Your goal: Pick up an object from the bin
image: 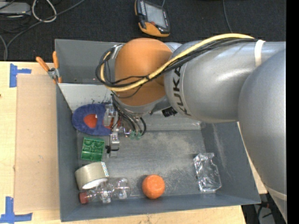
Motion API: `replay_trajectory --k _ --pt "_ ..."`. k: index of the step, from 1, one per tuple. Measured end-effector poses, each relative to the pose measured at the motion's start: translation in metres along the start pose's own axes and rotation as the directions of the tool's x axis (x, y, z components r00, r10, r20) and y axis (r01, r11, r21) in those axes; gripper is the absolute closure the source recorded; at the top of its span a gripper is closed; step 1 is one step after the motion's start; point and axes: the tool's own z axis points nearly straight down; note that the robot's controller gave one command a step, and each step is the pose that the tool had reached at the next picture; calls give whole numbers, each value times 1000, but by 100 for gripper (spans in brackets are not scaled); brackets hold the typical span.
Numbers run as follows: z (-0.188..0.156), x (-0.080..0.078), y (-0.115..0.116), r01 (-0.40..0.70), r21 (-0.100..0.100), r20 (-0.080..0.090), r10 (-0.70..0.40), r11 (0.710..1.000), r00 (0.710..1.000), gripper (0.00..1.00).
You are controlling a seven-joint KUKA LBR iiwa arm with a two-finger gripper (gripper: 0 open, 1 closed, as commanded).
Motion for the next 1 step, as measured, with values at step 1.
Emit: replay_trajectory --k 1 --pt "-5 -2 -2 -6 -2 8 6 1000 1000 0"
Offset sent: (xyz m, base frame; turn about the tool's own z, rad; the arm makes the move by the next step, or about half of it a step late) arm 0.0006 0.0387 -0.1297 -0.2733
